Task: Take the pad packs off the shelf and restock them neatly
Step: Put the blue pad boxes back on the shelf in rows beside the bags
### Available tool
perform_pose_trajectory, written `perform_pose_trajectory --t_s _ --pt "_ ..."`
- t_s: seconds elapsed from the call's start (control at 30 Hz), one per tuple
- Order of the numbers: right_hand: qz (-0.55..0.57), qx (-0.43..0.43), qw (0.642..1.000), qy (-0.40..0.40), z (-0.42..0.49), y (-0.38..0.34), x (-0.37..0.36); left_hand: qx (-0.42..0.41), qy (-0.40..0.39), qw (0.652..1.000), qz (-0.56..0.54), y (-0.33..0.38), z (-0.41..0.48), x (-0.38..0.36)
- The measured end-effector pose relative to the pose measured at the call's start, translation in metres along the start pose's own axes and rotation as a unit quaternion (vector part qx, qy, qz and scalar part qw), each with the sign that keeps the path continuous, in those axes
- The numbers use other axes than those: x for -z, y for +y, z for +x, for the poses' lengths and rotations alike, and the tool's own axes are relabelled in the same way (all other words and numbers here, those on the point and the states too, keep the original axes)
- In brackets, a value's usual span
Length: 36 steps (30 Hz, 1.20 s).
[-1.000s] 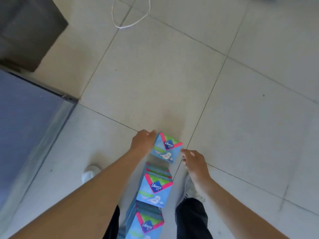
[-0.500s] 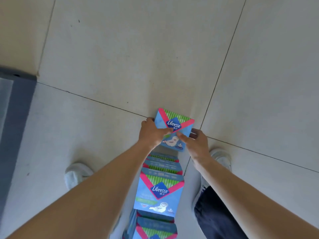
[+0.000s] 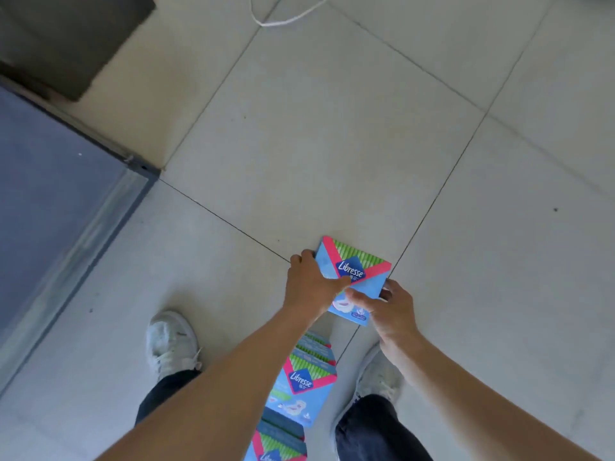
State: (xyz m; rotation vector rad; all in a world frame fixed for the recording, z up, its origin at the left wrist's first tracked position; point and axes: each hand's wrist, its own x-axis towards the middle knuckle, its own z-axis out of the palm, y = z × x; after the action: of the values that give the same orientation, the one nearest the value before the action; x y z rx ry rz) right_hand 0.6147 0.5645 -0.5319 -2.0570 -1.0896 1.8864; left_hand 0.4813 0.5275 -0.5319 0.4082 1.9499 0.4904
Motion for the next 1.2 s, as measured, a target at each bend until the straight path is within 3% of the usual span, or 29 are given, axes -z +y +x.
perform_pose_trajectory --t_s 0.23,0.37,0.53,0.73,0.93,1.2 --pt "-0.053 0.141 0.986 -0.071 -0.102 -0.179 -0.054 -0.074 0.147 0.979 -0.119 0.090 -0.093 0.152" --pt "-0.086 0.262 0.952 -0.135 -0.169 -0.272 -0.119 -0.116 0.255 0.945 -0.172 0.118 -0.137 0.257" --pt "-0.094 0.362 0.896 -0.239 -0.246 -0.338 -0.206 -0.139 0.369 0.899 -0.191 0.114 -0.192 0.367" --pt "-0.147 0.432 0.834 -0.308 -0.310 -0.340 -0.301 -0.133 0.464 0.845 -0.230 0.066 -0.236 0.444" --pt "-0.183 0.463 0.799 -0.338 -0.342 -0.304 -0.386 -0.086 0.521 0.807 -0.263 0.001 -0.251 0.484" --pt "-0.202 0.475 0.776 -0.362 -0.341 -0.252 -0.465 -0.015 0.532 0.805 -0.262 -0.071 -0.243 0.515"
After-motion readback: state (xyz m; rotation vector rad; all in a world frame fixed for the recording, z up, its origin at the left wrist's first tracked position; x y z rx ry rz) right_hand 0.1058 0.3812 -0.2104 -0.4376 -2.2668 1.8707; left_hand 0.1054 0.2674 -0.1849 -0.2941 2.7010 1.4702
